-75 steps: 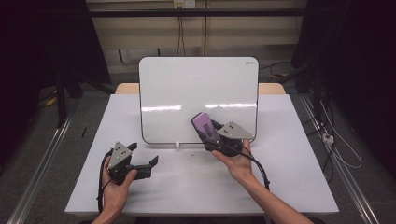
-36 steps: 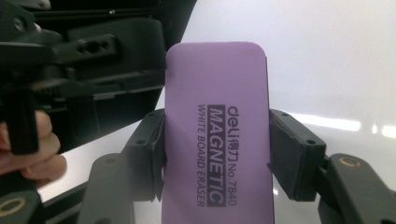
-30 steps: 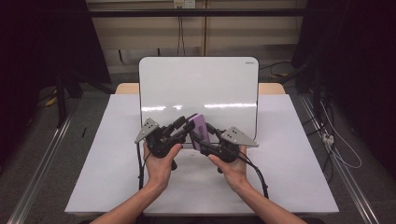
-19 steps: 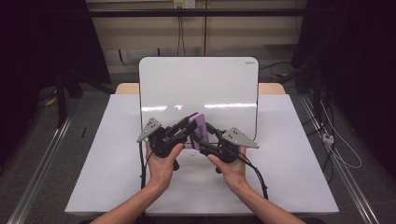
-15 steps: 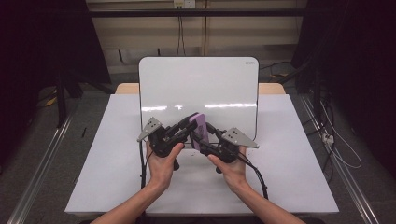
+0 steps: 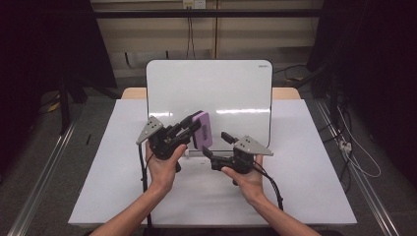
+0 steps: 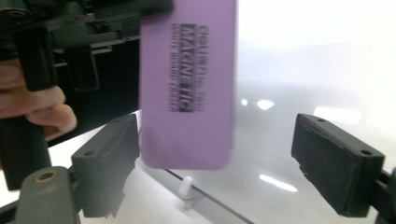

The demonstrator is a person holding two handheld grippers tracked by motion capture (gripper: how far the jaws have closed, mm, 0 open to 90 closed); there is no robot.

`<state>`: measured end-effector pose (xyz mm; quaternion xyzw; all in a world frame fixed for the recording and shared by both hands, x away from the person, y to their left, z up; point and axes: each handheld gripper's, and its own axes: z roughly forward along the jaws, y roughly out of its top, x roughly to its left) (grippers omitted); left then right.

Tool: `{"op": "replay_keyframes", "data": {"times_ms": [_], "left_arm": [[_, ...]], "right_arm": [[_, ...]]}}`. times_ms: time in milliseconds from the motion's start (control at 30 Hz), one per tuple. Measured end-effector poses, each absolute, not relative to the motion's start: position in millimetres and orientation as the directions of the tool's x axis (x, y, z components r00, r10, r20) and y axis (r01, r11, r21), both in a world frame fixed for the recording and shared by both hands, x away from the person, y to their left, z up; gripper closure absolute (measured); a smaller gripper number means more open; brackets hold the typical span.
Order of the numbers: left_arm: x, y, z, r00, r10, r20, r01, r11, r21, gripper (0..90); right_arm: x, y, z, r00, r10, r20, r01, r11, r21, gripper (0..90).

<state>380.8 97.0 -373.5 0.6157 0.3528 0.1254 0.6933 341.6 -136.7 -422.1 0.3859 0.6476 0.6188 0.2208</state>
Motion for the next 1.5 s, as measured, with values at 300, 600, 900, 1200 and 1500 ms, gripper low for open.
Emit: {"op": "replay_keyframes", "data": {"times_ms": [300, 600, 900, 1200, 1500], "left_arm": [[379, 107, -371, 0.726, 0.650, -0.227, 0.235, 0.075, 0.969, 64.6], [381, 115, -363, 0.708, 0.699, -0.102, 0.228, -0.089, 0.969, 64.8], [383, 126, -358, 0.662, 0.749, -0.039, 0.227, -0.150, 0.962, 65.0], [387, 139, -346, 0.623, 0.780, 0.060, 0.207, -0.239, 0.949, 65.0], [394, 142, -338, 0.580, 0.796, 0.171, 0.187, -0.335, 0.924, 65.2]], "right_arm": [[339, -160, -423, -0.567, 0.818, 0.100, 0.227, 0.039, 0.973, 9.3], [331, -192, -429, -0.490, 0.869, 0.063, 0.258, 0.076, 0.963, 2.4], [318, -221, -430, -0.436, 0.900, 0.032, 0.278, 0.101, 0.955, 3.9], [306, -250, -435, -0.379, 0.925, 0.017, 0.298, 0.105, 0.949, 3.9], [293, -270, -440, -0.341, 0.940, 0.014, 0.310, 0.098, 0.946, 3.1]]}}
